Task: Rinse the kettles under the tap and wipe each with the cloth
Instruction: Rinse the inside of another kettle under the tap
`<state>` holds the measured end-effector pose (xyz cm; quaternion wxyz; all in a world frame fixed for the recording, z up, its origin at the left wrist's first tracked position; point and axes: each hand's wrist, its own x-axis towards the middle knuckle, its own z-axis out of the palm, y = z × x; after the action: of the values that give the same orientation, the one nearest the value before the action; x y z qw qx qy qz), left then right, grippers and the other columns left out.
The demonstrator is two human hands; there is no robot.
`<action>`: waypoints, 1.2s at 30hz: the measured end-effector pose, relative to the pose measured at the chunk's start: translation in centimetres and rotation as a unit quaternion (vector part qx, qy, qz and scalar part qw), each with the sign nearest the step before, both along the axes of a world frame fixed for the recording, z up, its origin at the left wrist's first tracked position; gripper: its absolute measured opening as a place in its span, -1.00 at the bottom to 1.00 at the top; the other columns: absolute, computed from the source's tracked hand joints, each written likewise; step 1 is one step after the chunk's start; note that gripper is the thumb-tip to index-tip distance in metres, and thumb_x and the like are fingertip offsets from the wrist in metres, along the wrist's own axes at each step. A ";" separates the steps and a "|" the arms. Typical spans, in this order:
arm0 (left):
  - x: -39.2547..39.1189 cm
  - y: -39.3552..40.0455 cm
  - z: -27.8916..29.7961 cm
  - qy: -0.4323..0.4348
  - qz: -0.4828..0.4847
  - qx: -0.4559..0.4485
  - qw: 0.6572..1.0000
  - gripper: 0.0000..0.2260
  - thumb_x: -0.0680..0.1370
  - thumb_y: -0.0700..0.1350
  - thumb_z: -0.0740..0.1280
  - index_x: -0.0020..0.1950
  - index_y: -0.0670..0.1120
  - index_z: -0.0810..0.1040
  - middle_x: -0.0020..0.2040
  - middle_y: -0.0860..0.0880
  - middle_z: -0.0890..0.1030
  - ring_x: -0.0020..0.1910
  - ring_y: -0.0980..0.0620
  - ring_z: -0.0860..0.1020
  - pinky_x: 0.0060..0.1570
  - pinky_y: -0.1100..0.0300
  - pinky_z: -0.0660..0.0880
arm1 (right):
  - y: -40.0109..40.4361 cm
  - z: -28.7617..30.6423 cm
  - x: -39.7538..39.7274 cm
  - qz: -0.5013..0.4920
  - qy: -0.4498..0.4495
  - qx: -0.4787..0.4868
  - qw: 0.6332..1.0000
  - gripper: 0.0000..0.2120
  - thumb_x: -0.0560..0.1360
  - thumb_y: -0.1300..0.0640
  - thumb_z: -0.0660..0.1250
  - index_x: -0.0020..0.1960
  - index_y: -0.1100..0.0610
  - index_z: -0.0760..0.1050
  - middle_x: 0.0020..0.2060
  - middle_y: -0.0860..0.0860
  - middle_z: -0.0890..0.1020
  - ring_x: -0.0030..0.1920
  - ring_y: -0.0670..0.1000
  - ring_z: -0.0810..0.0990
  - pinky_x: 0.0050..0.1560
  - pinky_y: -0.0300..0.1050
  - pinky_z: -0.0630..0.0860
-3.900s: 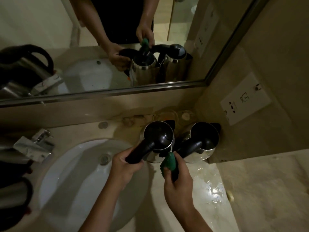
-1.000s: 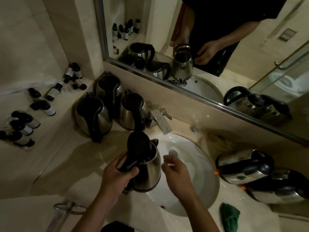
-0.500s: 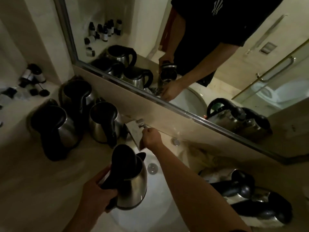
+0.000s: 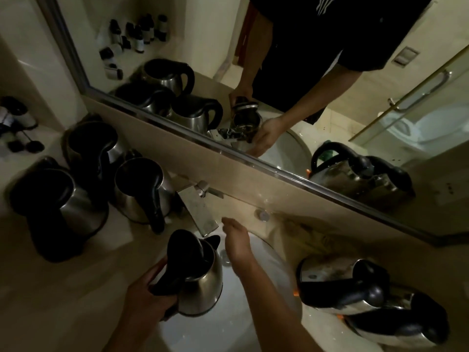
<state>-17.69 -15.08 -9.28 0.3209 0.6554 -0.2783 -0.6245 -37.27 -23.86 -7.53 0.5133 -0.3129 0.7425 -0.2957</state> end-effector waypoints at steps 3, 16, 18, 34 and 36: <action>-0.3 -0.4 -0.8 0.016 -0.026 -0.007 1.000 -0.28 0.32 -0.54 0.43 0.21 0.19 0.55 -0.23 0.01 0.74 -0.38 0.10 0.62 -0.40 0.22 0.53 | 4.3 0.8 -0.3 0.072 -0.131 0.022 0.989 -0.51 0.64 0.27 0.26 0.52 -0.01 0.35 0.31 -0.04 0.53 0.19 -0.15 0.61 0.04 -0.41 0.53; 1.6 -3.4 -7.5 -0.299 -0.312 -0.270 0.860 -0.56 0.43 0.12 0.44 0.26 -0.02 0.60 -0.02 -0.01 0.70 -0.11 0.06 0.65 -0.14 0.30 0.54 | 6.3 -7.6 1.1 0.183 0.048 -0.038 0.981 0.39 0.15 -0.12 0.75 0.68 -0.23 -0.13 0.64 -0.09 0.07 0.62 -0.02 0.16 0.59 0.00 0.30; 2.0 -3.8 -8.4 -0.305 -0.313 -0.261 0.860 -0.49 0.46 0.19 0.35 0.35 0.01 0.54 0.05 0.01 0.69 -0.01 0.03 0.66 -0.04 0.16 0.61 | 5.9 -8.3 1.5 0.173 0.057 -0.071 0.981 0.36 0.13 -0.08 0.77 0.67 -0.22 -0.04 0.62 -0.11 0.16 0.58 -0.03 0.25 0.55 0.01 0.37; 1.5 -3.7 -12.1 -0.455 -0.297 -0.362 0.758 -0.44 0.64 0.31 0.05 0.13 -0.14 0.56 -0.12 -0.14 0.67 -0.17 -0.15 0.63 0.00 0.06 0.34 | 5.0 -12.7 -0.3 0.163 0.100 -0.111 0.975 0.18 0.06 -0.10 0.79 0.54 -0.04 0.25 0.41 0.07 0.44 0.42 0.09 0.50 0.34 0.20 0.56; 1.5 -3.6 -12.3 -0.461 -0.310 -0.350 0.754 -0.49 0.61 0.29 0.13 0.19 -0.13 0.53 -0.08 -0.14 0.68 -0.13 -0.16 0.64 0.04 0.05 0.32 | 4.8 -12.6 -0.4 0.169 0.102 -0.121 0.973 0.16 0.08 -0.04 0.78 0.54 -0.09 0.23 0.42 0.04 0.45 0.43 0.06 0.50 0.35 0.18 0.56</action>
<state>-16.15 -18.69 -21.61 0.1491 0.5839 -0.7795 -0.1709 -37.65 -19.03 -20.17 0.4355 -0.5220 0.6862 -0.2588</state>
